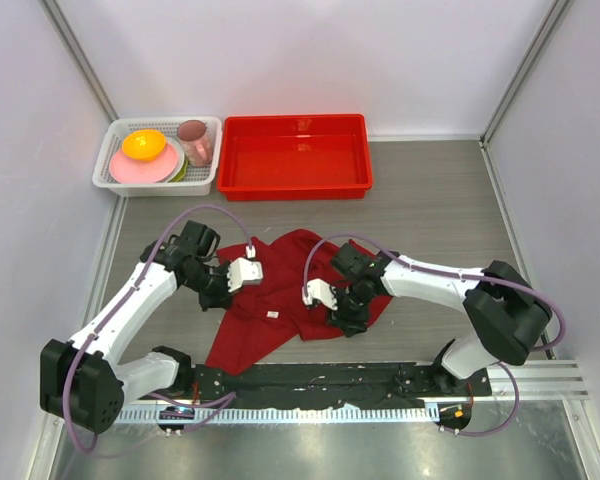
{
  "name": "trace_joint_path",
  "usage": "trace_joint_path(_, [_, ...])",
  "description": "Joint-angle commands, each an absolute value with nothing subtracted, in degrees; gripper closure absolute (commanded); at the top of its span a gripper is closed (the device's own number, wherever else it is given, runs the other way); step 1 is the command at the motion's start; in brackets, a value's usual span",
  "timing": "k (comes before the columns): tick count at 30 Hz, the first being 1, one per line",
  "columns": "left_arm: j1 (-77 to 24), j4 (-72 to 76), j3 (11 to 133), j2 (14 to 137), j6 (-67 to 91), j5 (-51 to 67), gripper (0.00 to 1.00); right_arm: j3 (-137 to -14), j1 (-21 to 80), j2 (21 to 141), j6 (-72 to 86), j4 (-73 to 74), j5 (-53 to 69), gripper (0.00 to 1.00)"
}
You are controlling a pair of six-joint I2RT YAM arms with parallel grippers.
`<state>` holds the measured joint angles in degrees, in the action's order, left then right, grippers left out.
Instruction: Pin the brooch onto the clothing
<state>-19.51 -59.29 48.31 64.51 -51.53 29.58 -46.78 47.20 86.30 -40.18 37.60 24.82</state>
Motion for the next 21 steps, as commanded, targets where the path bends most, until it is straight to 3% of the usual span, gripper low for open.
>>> trace_joint_path(1, [-19.51,-58.01,47.55,63.54,-51.85,30.15,1.00,-45.79,48.07,86.57,-39.73,33.49,22.77,0.53])
trace_joint_path(3, [-19.51,-57.75,47.55,63.81,-51.51,30.15,1.00,-44.83,48.51,85.70,-39.81,33.22,22.06,0.65])
trace_joint_path(4, [-19.51,-57.31,47.55,63.90,-51.07,30.23,1.00,-44.74,48.60,85.43,-39.38,32.87,21.54,0.83])
trace_joint_path(6, [-19.51,-55.73,48.25,64.16,-48.79,29.97,1.00,-45.87,48.52,84.38,-38.41,32.87,18.29,0.99])
trace_joint_path(8, [-19.60,-53.45,49.74,64.77,-46.42,30.23,1.00,-48.67,47.21,83.41,-38.41,34.18,14.96,0.99])
trace_joint_path(13, [-19.42,-45.54,57.73,68.02,-33.68,29.00,1.00,-58.95,31.75,82.44,-38.32,36.55,14.06,0.99])
trace_joint_path(21, [-17.49,-40.60,75.39,79.62,-25.83,29.96,1.00,-81.99,19.34,91.84,-33.32,40.96,17.84,0.99])
